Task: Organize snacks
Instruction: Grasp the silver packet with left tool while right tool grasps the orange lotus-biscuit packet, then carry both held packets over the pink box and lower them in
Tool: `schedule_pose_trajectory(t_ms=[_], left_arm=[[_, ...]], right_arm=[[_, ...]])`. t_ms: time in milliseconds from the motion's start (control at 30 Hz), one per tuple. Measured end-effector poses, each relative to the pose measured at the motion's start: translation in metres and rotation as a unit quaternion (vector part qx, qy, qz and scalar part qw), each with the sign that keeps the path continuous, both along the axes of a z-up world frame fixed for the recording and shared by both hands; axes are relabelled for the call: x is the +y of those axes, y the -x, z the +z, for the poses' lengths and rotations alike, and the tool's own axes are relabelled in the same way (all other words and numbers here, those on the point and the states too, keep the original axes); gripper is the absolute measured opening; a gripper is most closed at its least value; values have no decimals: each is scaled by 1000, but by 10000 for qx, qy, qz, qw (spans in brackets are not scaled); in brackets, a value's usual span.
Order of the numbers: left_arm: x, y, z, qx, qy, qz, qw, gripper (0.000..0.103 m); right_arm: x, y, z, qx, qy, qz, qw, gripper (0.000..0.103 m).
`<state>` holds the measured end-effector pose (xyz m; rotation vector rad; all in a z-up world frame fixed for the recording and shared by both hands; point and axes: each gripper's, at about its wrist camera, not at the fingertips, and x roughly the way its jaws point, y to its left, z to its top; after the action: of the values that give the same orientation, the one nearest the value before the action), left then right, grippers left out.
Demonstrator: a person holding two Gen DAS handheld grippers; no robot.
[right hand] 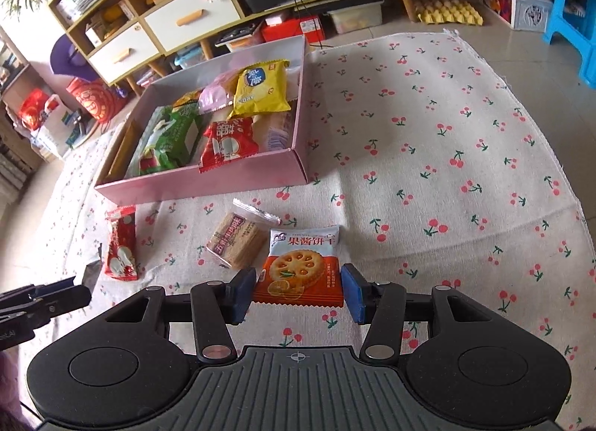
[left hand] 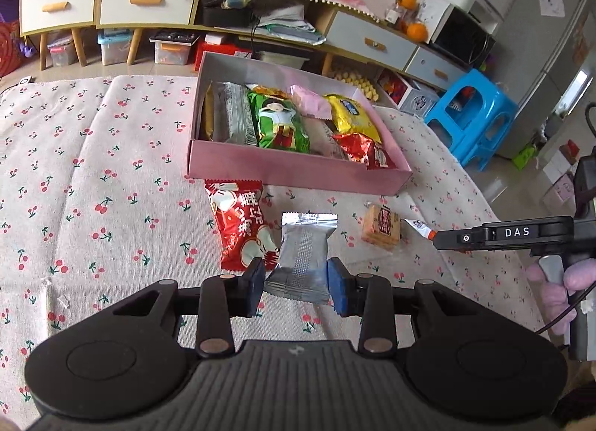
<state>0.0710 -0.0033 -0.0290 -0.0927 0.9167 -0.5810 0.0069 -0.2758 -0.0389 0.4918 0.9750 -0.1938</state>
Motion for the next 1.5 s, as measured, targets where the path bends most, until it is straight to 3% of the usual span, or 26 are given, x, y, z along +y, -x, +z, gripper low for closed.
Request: schedule_pose_trajectory(t_ms=[567, 967, 1267, 1500], left_arm=[[-4, -43, 15, -17, 312, 617, 9976, 33], [-4, -85, 5, -76, 622, 1298, 9896, 33], [-5, -97, 0, -394, 416, 1495, 9871, 34], [-7, -98, -3, -583, 237, 1447, 9875, 34]], right_arm=[[-11, -21, 38, -709, -979, -376, 9920, 49], [7, -71, 28, -1251, -1429, -556, 9802, 49], [15, -96, 13, -1549, -1505, -675, 9741, 49], [25, -106, 8, -1547, -1182, -573, 9792, 49]])
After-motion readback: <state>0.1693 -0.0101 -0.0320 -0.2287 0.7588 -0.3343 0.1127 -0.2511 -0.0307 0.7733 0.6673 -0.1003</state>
